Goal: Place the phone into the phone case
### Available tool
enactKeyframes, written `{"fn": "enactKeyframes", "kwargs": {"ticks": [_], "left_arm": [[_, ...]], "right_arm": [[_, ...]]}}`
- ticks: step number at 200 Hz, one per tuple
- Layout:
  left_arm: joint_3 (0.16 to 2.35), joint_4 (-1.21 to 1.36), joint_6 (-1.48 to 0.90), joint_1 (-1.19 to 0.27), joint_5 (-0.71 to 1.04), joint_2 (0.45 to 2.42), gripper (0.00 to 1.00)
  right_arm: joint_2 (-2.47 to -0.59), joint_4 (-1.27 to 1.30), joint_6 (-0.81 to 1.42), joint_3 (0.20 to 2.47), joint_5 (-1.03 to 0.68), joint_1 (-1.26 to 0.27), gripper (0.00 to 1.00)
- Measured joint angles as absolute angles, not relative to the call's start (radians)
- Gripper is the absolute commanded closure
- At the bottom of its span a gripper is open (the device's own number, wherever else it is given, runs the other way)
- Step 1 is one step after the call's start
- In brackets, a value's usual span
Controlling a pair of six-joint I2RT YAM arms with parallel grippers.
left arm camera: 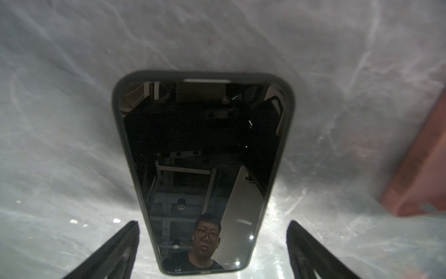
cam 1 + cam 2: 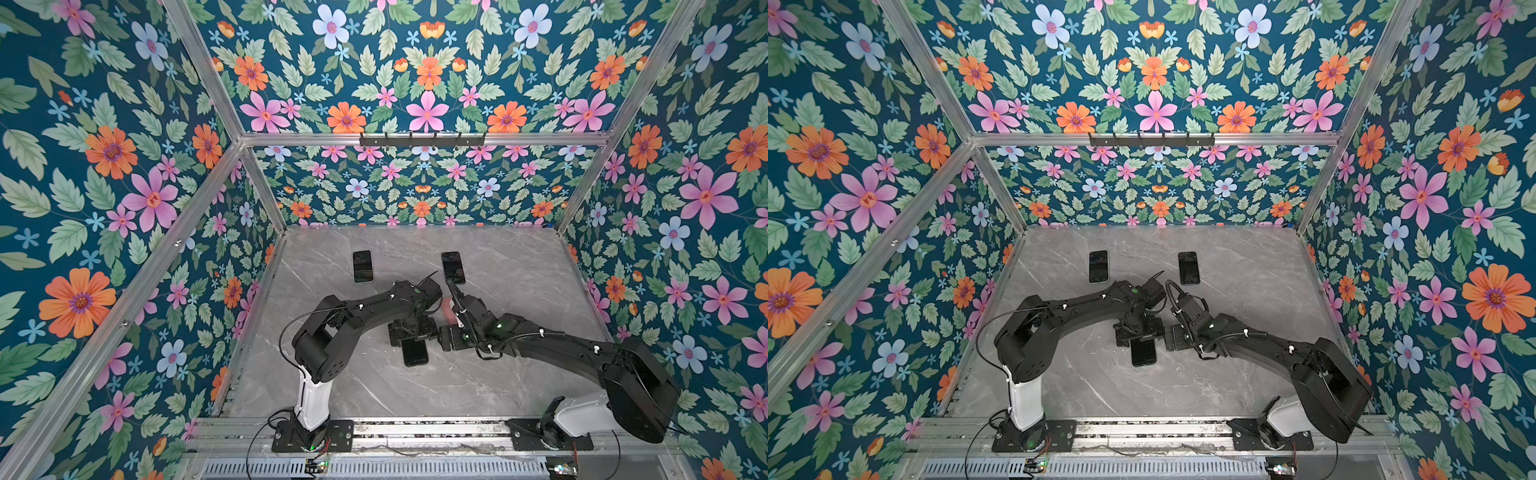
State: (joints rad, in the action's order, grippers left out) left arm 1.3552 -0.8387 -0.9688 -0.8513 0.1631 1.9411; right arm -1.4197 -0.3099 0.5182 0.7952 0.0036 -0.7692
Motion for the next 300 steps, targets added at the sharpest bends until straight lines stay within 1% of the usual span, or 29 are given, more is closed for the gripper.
{"fn": "enactKeyframes", "kwargs": {"ticks": [50, 83, 113, 129, 146, 215, 255, 300], "left_arm": [[1.360, -0.863, -0.962, -0.851, 0.159, 1.969, 0.11], [1.351, -0.859, -0.957, -0.851, 0.159, 1.977, 0.18], [1.332, -0.839, -0.948, -0.851, 0.158, 1.967, 0.19], [1.320, -0.829, -0.943, -0.851, 0.159, 1.960, 0.23], [1.313, -0.820, -0.941, -0.851, 0.160, 1.954, 0.25], [1.362, -0.854, -0.901, -0.842, 0.149, 1.974, 0.29], [1.443, -0.887, -0.831, -0.785, 0.129, 2.005, 0.31], [1.608, -0.949, -0.725, -0.660, 0.109, 2.093, 0.32]], "right_arm": [[-1.455, -0.290, 0.517, 0.804, -0.015, -0.764, 0.06], [-1.458, -0.288, 0.517, 0.805, -0.023, -0.763, 0.06], [-1.446, -0.288, 0.517, 0.797, -0.023, -0.763, 0.07], [-1.441, -0.289, 0.518, 0.793, -0.023, -0.763, 0.07], [-1.431, -0.294, 0.521, 0.790, -0.023, -0.763, 0.07], [-1.422, -0.323, 0.529, 0.809, -0.017, -0.763, 0.07], [-1.478, -0.346, 0.528, 0.874, -0.002, -0.763, 0.07], [-1.573, -0.367, 0.517, 0.963, 0.010, -0.747, 0.07]]}}
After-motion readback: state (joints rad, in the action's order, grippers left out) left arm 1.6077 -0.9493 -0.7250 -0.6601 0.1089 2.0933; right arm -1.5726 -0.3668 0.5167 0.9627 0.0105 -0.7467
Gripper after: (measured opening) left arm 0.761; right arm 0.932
